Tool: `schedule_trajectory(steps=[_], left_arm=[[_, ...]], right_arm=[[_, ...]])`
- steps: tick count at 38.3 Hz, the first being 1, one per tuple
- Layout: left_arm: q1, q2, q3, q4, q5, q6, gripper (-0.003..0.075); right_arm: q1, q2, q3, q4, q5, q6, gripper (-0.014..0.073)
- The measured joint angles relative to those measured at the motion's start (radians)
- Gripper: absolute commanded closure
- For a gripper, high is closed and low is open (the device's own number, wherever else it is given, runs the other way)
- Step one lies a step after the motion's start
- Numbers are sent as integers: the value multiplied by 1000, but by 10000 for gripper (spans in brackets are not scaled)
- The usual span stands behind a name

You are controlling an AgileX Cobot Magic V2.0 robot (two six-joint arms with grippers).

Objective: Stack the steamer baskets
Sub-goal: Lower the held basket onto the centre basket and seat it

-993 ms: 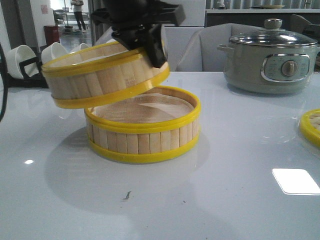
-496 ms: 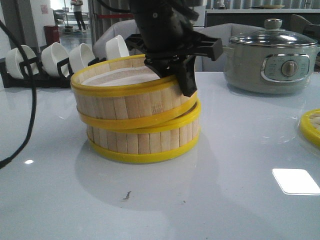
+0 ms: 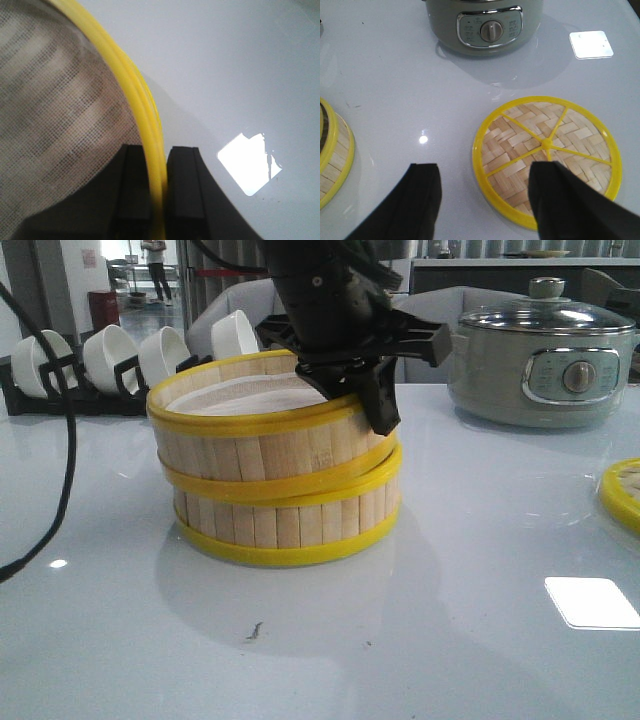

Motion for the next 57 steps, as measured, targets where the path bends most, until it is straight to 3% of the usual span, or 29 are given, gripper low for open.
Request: schedule_trajectory(steps=[57], left_arm=[[0,0,0,-44,-29,-4,636]], right_arm=[[0,0,0,4,6,0,97]])
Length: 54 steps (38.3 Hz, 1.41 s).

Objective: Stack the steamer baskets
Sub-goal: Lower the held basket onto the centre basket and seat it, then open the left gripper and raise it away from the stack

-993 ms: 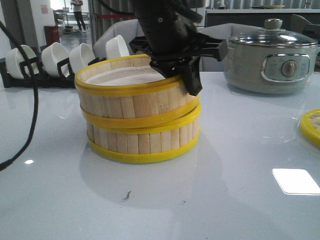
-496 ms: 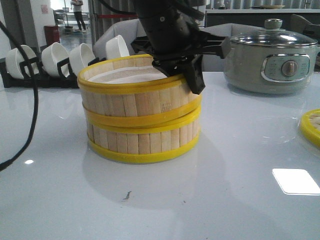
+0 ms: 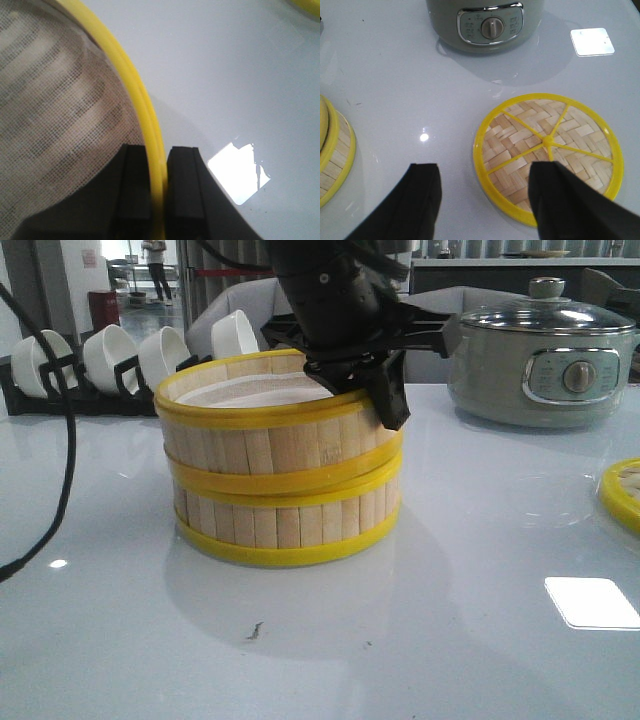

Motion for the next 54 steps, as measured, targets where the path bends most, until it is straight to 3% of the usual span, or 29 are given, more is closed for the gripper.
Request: schedule_trajectory(steps=[18,29,32,54], left_arm=[[0,0,0,0,0,0,629],[0,0,0,-24,-10,0,402],[-2,0,0,-41,-15,0,374],[-2,0,-2,-51,-32,0,370]], right_arm=[[0,0,0,1,0,0,97],[0,0,0,1,2,0,97],[0,0,0,1,2,0,97],[0,0,0,1,2,0,97]])
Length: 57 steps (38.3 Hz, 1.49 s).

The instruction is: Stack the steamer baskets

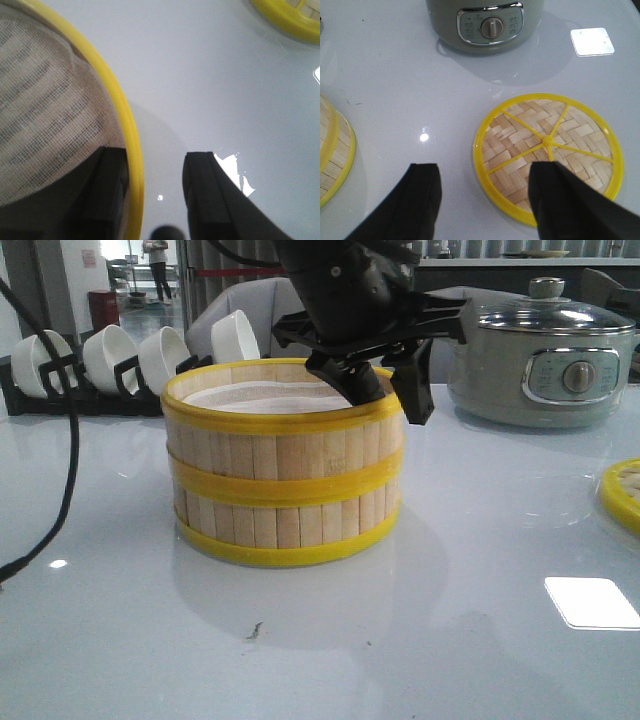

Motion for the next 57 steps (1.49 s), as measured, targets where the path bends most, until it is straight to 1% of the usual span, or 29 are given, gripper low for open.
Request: schedule_trajectory(steps=[14,19,27,28,30,32,34,35,37,41,57], left_arm=[[4,0,-18,12,-15,0,370],[17,0,-50,35,-13,-15,370],[44,0,-128,78,33,-22,377],[48,0,-143,83,41,-22,389],[56,0,-168,95,61,-22,445],[69,-3,-195,101,78,-22,544],[86,-9,-219,104,86,-22,628],[97,-19,-226,104,88,-22,645],[116,-34,-238,105,88,-22,617],[171,-89,-248,108,90,-22,637],[416,-350,-242,111,155,-22,636]], right_arm=[[0,0,0,0,0,0,97],[0,0,0,0,0,0,97],[0,0,0,0,0,0,97],[0,0,0,0,0,0,97],[0,0,0,0,0,0,97],[0,0,0,0,0,0,97],[0,0,0,0,0,0,97],[0,0,0,0,0,0,97],[0,0,0,0,0,0,97],[0,0,0,0,0,0,97],[0,0,0,0,0,0,97]])
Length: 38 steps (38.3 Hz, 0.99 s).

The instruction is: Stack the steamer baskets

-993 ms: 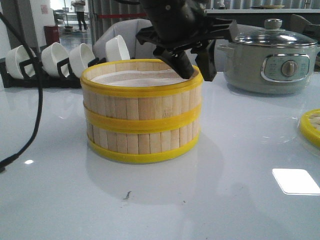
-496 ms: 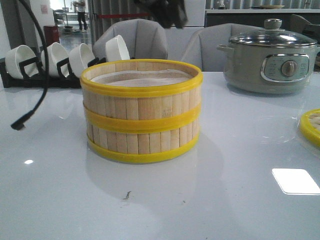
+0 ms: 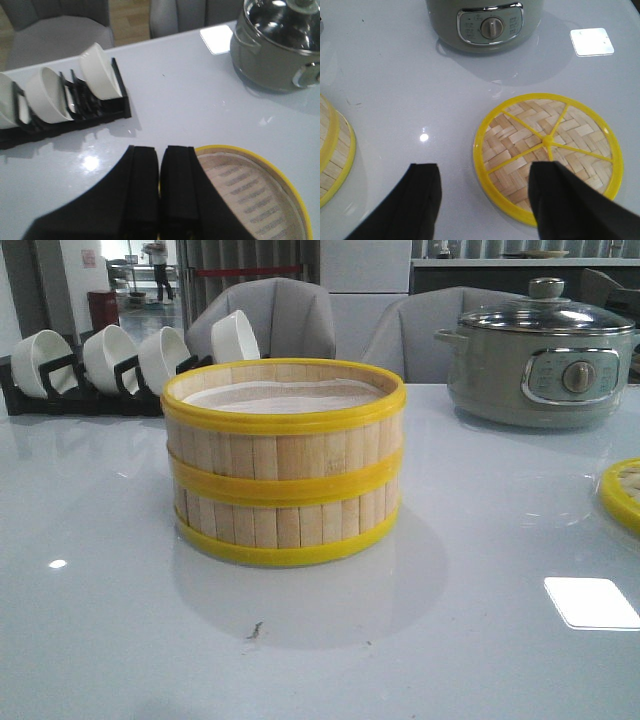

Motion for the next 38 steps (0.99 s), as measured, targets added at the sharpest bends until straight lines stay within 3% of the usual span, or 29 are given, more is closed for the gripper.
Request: schedule_trajectory(steps=[11,38], left_arm=[[96,-263,179,9,-6,0,636],[102,-1032,1085,25,-279,-13,636]], right_arm=[[0,0,0,2,0,0,97],[51,0,0,54,8,0,126]])
